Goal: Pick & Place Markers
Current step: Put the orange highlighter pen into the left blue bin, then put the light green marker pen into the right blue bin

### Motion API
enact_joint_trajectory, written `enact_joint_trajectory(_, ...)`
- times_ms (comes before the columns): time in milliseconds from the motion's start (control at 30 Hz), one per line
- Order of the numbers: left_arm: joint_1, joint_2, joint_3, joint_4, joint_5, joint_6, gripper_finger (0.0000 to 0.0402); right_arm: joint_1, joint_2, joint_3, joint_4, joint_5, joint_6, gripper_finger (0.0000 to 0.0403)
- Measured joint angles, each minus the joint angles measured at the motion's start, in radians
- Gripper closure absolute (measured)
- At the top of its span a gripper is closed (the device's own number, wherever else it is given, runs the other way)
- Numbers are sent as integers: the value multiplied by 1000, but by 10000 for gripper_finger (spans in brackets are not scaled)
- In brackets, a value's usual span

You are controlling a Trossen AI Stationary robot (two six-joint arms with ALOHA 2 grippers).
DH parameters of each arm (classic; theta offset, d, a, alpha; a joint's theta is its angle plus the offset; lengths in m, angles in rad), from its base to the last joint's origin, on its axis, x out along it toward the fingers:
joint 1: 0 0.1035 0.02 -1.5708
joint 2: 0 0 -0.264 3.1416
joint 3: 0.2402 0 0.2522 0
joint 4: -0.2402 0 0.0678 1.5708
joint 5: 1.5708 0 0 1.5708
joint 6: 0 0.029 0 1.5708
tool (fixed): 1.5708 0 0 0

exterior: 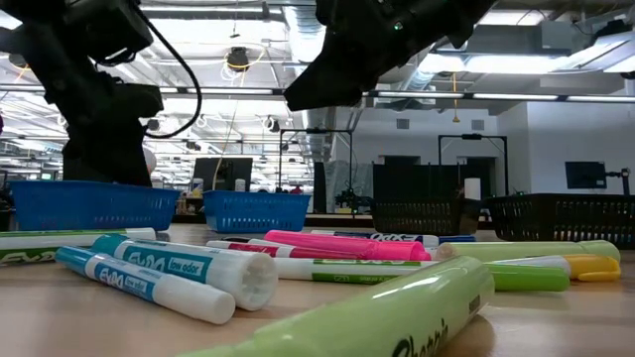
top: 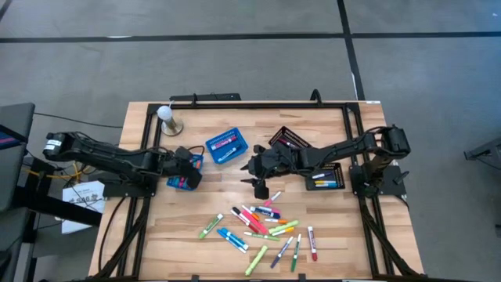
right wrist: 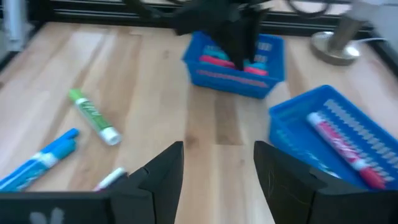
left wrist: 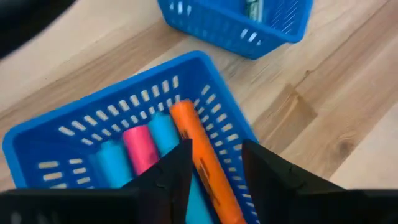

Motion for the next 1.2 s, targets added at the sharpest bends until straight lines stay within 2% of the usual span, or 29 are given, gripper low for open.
enact_joint_trajectory(100,0,-24,31,5,-1,52,254,15,0,0,0,-43,0,214)
enact_joint_trajectory(233,-6,-66,71,24,-1,102,250,43,0,0,1,-51,0,218)
enact_joint_trajectory(533,-132,-89,79,172,17,125,266,90,34,2,152,-64,-34,233)
enact_joint_trajectory(700,-187,-68,79,304,-33,206,274,100,158,10,345,-202,-45,238)
enact_joint_trajectory(900,-218,-57,79,449,-53,367,275,94,342,174,326,-283,-28,239)
enact_joint_trajectory(1033,-217,-54,78,525,-60,463,275,96,467,305,226,-354,-28,243)
enact_joint_trajectory(1200,-217,-49,79,545,-61,474,275,95,579,434,135,-424,-28,255)
